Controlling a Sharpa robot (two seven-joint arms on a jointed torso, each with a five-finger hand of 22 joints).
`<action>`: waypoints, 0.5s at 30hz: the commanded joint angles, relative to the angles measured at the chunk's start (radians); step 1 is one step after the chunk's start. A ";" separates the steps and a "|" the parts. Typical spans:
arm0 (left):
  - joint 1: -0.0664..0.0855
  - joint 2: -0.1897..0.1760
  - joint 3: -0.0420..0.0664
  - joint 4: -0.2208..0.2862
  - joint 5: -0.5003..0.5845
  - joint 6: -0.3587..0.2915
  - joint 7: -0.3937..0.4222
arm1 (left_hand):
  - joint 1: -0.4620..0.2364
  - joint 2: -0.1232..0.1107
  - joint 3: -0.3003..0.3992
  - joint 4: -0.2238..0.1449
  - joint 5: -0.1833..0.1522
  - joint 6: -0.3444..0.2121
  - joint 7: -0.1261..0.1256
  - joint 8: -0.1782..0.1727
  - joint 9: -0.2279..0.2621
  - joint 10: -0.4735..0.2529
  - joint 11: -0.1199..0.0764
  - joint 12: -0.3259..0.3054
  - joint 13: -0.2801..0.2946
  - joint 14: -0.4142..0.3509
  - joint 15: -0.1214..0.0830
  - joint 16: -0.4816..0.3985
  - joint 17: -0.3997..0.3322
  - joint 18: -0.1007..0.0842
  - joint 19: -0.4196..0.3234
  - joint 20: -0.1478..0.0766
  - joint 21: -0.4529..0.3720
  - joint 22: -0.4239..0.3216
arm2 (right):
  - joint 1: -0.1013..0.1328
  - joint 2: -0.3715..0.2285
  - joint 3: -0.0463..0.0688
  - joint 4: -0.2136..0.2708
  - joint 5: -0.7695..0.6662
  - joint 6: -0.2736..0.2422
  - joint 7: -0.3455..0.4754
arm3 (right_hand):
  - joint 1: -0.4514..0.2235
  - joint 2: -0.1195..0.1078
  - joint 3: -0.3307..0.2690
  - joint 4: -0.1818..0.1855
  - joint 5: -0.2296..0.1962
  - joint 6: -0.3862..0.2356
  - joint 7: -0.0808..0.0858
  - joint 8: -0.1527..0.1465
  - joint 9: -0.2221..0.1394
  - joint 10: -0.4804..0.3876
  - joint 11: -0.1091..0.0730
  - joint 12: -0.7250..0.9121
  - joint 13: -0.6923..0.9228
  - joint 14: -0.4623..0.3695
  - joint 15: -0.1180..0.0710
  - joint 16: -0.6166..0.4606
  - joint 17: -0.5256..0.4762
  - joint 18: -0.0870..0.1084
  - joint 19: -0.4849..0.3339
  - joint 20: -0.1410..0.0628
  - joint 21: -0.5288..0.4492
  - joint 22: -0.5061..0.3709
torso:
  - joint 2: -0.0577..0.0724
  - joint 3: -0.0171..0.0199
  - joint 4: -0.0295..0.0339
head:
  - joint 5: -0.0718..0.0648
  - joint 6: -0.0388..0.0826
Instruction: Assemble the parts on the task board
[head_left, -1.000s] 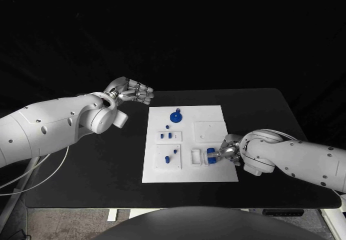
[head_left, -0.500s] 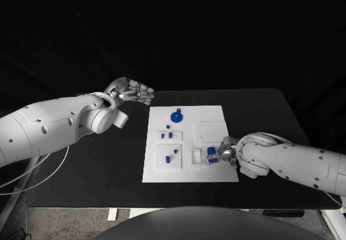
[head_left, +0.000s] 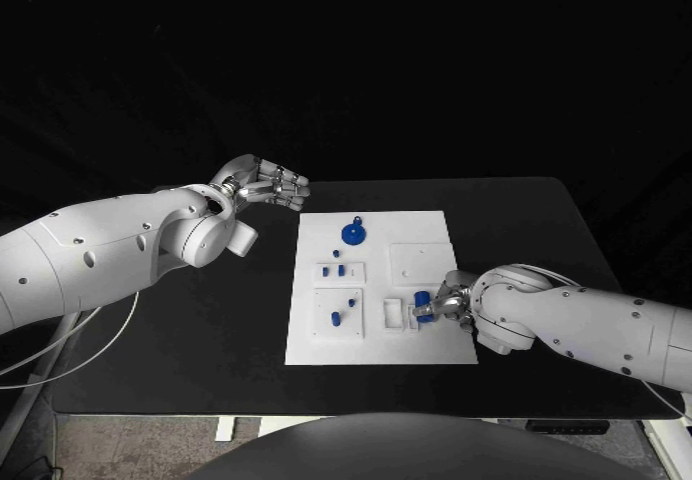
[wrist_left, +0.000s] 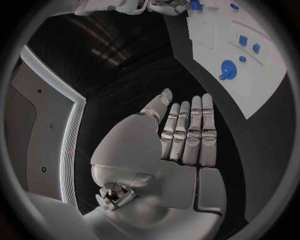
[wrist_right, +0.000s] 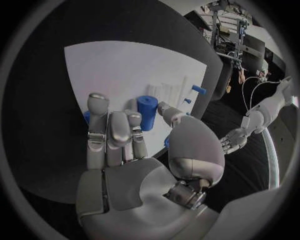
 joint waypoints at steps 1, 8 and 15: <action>0.001 0.001 0.001 0.003 0.006 0.017 0.001 | -0.004 0.000 0.000 0.008 -0.006 -0.007 0.001 -0.004 0.000 -0.003 0.002 -0.002 -0.001 0.000 0.002 -0.003 0.001 0.001 0.009 0.001 0.003 -0.010 | -0.002 0.002 -0.001 0.001 -0.009 -0.015 -0.005 | 0.034 0.025 0.035 -0.027 -0.003 0.002 -0.010 -0.001 -0.007 0.005 -0.006 -0.007 -0.002 0.006 -0.003 -0.003 0.002 -0.004 0.025 0.001 0.007 0.058 | 0.000 -0.0004 -0.0003 | 0.001 0.000; 0.001 0.002 0.001 0.003 0.006 0.019 0.000 | -0.005 0.000 0.000 0.011 -0.006 -0.007 0.001 -0.004 0.000 -0.003 0.002 -0.003 -0.001 0.000 0.002 -0.004 0.001 0.000 0.010 0.001 0.003 -0.013 | -0.002 0.002 -0.001 0.011 0.026 -0.023 0.000 | -0.009 0.022 0.045 -0.111 0.011 0.027 -0.011 -0.001 -0.078 0.011 -0.005 -0.005 -0.005 0.009 -0.001 0.000 0.004 -0.003 0.025 0.004 0.021 0.059 | 0.000 -0.0001 -0.0009 | 0.004 0.000; 0.001 0.002 0.001 0.003 0.006 0.019 0.000 | -0.003 -0.001 0.001 0.011 -0.006 -0.007 0.001 -0.004 0.000 -0.003 0.002 -0.002 -0.001 0.000 0.001 -0.004 0.001 0.001 0.011 0.000 0.003 -0.016 | -0.001 -0.009 -0.001 0.031 0.051 -0.052 0.006 | -0.014 0.016 0.038 -0.137 0.087 0.047 -0.016 0.000 -0.116 0.018 -0.009 -0.003 -0.008 0.013 -0.004 0.005 0.006 -0.006 0.026 0.001 0.034 0.061 | 0.000 -0.0002 -0.0004 | 0.005 0.000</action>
